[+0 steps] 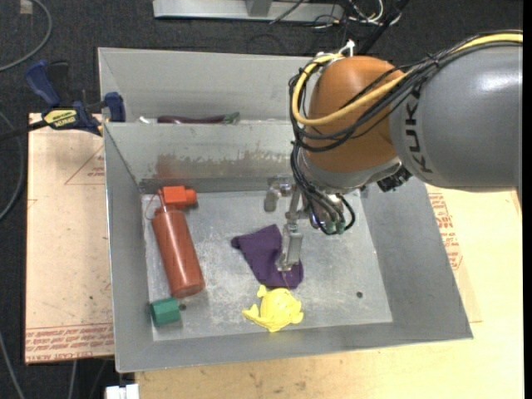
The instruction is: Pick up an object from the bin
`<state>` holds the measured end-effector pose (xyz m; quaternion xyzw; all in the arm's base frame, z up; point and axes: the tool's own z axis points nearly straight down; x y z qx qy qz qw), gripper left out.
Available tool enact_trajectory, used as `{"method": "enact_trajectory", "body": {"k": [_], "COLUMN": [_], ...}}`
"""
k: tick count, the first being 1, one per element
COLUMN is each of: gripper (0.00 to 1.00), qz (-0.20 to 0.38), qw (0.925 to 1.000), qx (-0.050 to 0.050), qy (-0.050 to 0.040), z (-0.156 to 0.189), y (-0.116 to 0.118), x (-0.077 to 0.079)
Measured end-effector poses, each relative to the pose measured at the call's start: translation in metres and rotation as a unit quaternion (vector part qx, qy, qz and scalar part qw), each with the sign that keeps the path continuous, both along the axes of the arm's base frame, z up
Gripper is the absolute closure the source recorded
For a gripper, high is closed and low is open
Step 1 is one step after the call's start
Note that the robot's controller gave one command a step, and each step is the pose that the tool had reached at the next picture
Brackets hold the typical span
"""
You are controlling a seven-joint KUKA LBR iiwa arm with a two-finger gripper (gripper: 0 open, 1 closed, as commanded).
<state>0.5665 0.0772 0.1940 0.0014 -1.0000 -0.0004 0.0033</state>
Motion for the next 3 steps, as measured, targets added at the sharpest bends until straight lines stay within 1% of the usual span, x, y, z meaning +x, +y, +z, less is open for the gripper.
{"method": "enact_trajectory", "body": {"k": [1, 2, 3], "gripper": [0.0, 0.0, 0.0], "qz": [-0.001, 0.032, 0.087], "qw": [1.0, 0.9995, 0.9962], "qx": [0.0, 0.001, 0.001], "qy": [-0.0036, -0.0064, -0.0067], "z": [0.005, -0.027, -0.086], "y": [0.0, 0.0, 0.002], "x": [0.001, 0.006, 0.024]}}
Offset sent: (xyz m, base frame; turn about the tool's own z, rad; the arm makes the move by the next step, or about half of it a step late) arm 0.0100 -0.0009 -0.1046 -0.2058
